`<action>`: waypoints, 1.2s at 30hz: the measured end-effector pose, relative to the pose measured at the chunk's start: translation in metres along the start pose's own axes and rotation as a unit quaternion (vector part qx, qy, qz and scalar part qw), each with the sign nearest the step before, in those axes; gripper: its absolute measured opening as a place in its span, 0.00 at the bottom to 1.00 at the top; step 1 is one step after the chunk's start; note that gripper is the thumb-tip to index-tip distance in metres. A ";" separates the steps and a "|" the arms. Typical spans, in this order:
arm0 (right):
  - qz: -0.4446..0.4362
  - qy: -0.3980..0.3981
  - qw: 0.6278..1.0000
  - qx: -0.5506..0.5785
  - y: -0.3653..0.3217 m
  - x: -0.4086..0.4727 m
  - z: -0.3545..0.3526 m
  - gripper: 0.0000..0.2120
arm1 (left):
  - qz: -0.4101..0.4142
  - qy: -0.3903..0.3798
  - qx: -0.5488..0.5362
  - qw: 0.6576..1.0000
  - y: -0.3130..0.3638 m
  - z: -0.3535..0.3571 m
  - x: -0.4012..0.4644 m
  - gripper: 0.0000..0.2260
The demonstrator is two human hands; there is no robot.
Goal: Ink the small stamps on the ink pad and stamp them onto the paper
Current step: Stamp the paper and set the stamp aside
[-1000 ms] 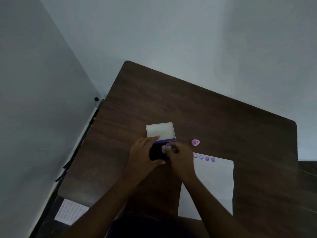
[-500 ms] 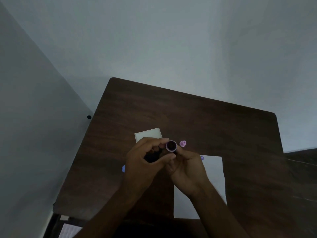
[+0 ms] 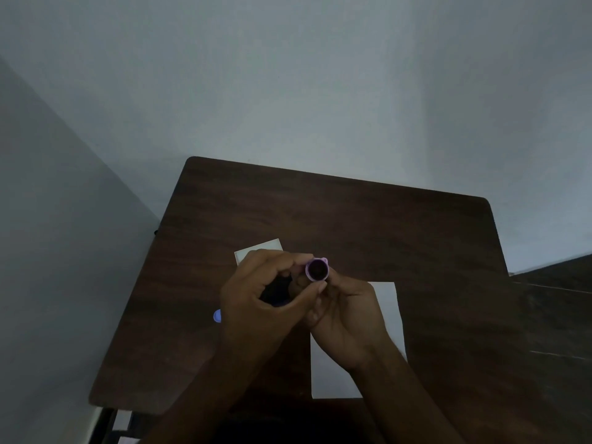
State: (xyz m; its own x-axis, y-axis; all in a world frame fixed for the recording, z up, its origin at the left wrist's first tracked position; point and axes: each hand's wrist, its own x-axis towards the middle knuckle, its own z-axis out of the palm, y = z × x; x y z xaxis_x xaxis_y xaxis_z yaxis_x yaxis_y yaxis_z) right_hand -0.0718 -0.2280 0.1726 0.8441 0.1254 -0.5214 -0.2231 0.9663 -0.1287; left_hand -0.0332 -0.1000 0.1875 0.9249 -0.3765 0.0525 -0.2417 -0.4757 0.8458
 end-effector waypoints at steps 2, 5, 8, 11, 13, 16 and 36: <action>-0.002 -0.006 1.000 -0.004 -0.003 -0.005 -0.001 0.30 | 0.012 0.003 0.008 1.000 0.005 0.003 -0.002 0.19; -0.002 -0.002 1.000 0.013 -0.006 -0.013 0.000 0.27 | 0.030 0.012 0.006 0.999 0.014 0.005 -0.002 0.18; -0.005 0.016 0.999 0.031 -0.009 -0.018 -0.002 0.24 | 0.051 0.021 -0.004 0.998 0.020 0.009 -0.003 0.19; -0.007 0.013 1.000 0.021 -0.014 -0.022 -0.006 0.21 | 0.072 0.033 -0.014 0.997 0.020 0.017 -0.003 0.18; -0.010 0.009 1.000 0.007 -0.017 -0.023 -0.010 0.20 | 0.083 0.040 -0.018 0.996 0.020 0.022 -0.002 0.18; -0.031 0.015 0.999 -0.014 -0.023 -0.024 -0.024 0.18 | 0.094 0.044 -0.023 0.994 0.018 0.032 -0.003 0.17; -0.132 0.272 0.880 -0.367 -0.096 -0.033 -0.151 0.12 | -0.107 -0.207 -0.051 0.971 -0.054 0.169 0.005 0.22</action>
State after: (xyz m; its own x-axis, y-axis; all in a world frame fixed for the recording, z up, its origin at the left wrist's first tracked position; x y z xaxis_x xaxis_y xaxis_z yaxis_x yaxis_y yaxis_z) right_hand -0.1523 -0.3586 0.0747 0.5999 -0.4013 -0.6922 -0.4775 0.5146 -0.7122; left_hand -0.0648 -0.2106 0.0528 0.7478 -0.5758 -0.3305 -0.0073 -0.5050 0.8631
